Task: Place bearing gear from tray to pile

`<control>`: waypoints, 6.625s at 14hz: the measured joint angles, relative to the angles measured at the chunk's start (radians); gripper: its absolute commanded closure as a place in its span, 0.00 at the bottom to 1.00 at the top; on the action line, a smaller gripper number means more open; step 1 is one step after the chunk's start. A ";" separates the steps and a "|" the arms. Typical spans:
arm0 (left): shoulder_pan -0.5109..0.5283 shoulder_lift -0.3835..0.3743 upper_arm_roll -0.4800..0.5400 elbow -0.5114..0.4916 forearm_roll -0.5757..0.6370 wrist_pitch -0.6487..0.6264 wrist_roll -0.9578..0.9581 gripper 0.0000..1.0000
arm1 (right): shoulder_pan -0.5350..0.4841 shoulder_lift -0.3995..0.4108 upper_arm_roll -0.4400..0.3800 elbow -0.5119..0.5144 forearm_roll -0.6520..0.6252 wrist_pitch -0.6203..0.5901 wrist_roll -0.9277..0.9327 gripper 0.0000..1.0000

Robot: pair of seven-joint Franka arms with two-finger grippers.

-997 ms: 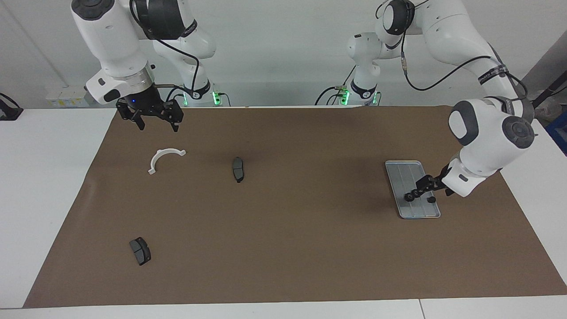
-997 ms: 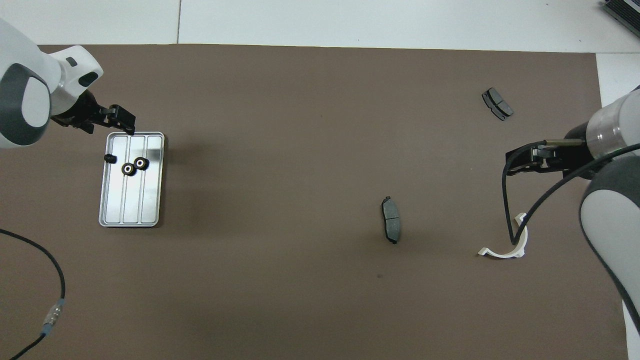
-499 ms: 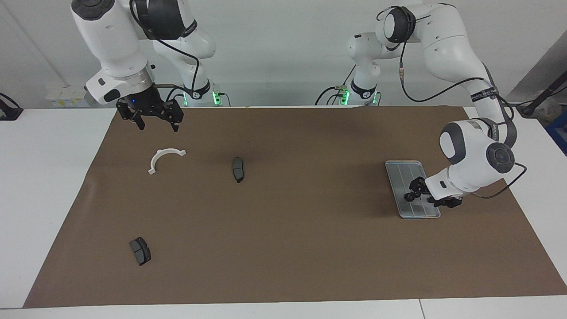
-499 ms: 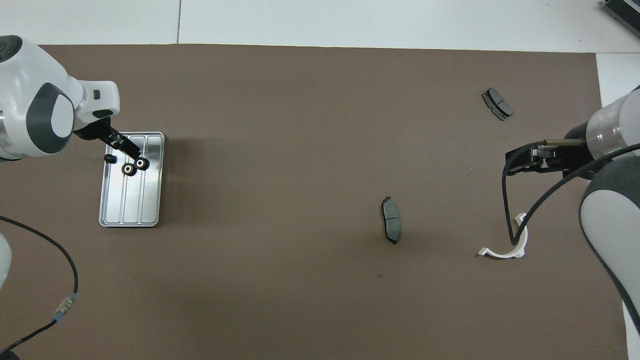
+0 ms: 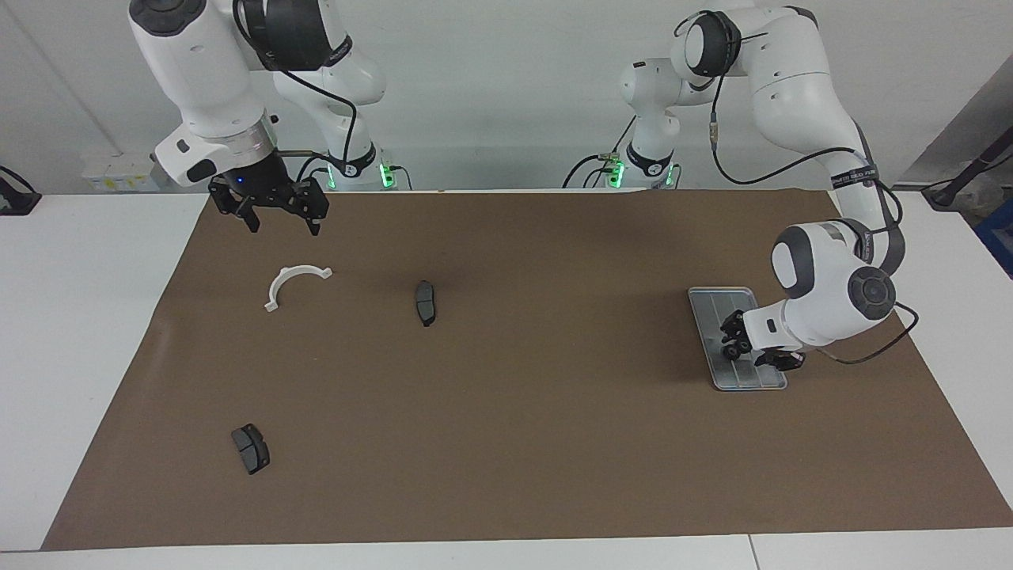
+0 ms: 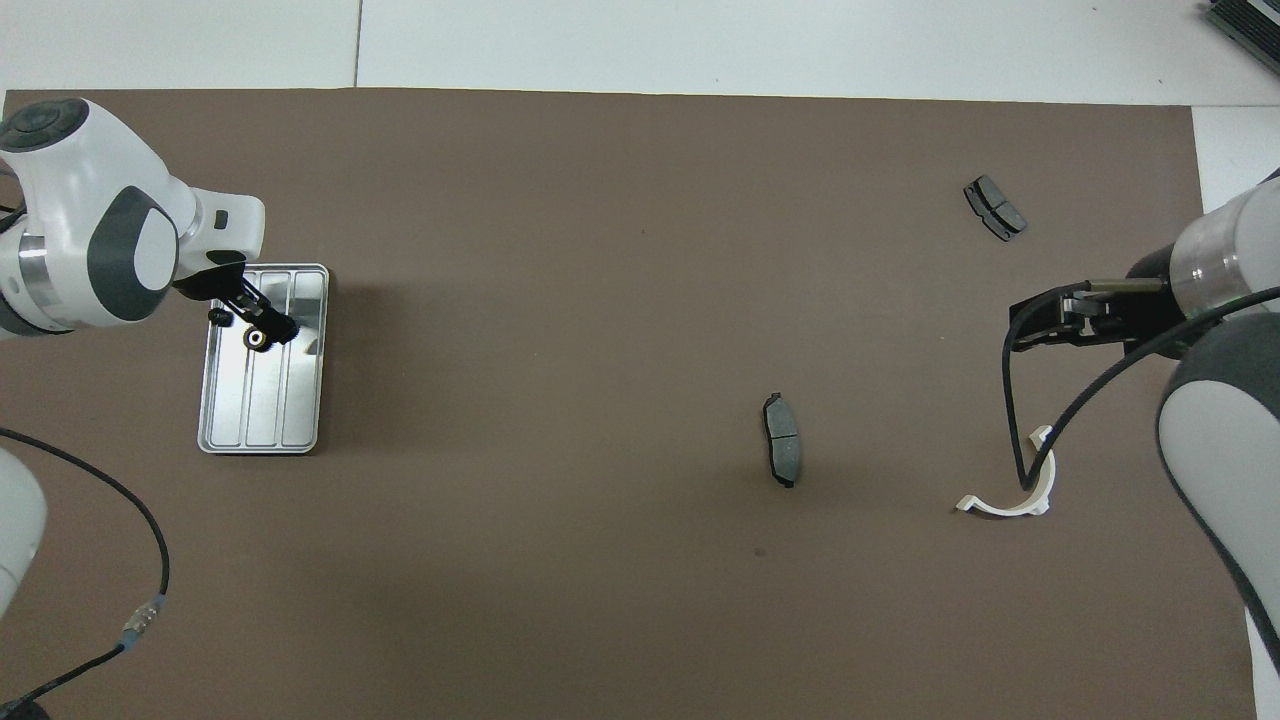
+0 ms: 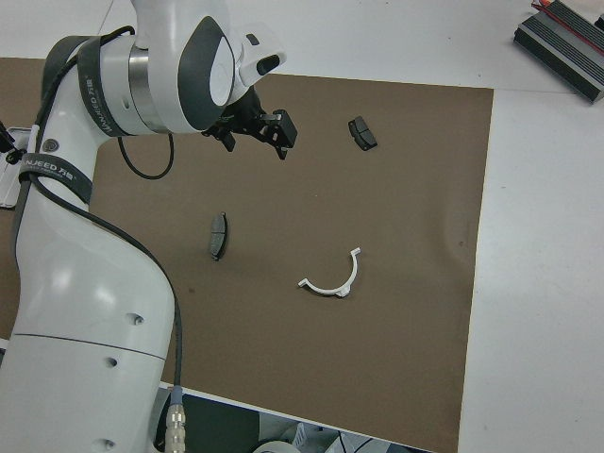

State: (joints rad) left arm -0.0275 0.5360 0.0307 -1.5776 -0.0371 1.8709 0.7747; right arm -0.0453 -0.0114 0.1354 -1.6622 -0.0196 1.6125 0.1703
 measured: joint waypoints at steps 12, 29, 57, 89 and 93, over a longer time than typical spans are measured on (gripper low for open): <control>-0.008 -0.002 0.004 -0.028 0.000 -0.001 0.007 0.54 | -0.001 0.000 -0.001 0.000 0.000 0.000 0.000 0.00; -0.007 -0.013 0.004 0.008 -0.045 0.001 -0.110 0.86 | -0.001 0.000 -0.001 0.000 0.000 0.005 0.000 0.00; -0.355 -0.046 0.025 0.035 -0.078 0.214 -1.153 0.05 | 0.082 0.009 0.012 -0.078 0.004 0.196 0.066 0.00; 0.036 -0.014 0.021 -0.050 -0.021 -0.018 0.092 0.59 | 0.555 0.785 0.009 0.392 -0.178 0.514 0.787 0.12; 0.036 -0.018 0.020 -0.049 -0.021 -0.027 0.093 0.76 | 0.565 0.795 0.010 0.392 -0.180 0.532 0.787 0.24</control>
State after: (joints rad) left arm 0.0083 0.5181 0.0509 -1.6267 -0.0584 1.8442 0.8676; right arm 0.5199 0.7837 0.1450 -1.2700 -0.1998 2.1447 0.9569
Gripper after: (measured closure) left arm 0.648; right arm 0.150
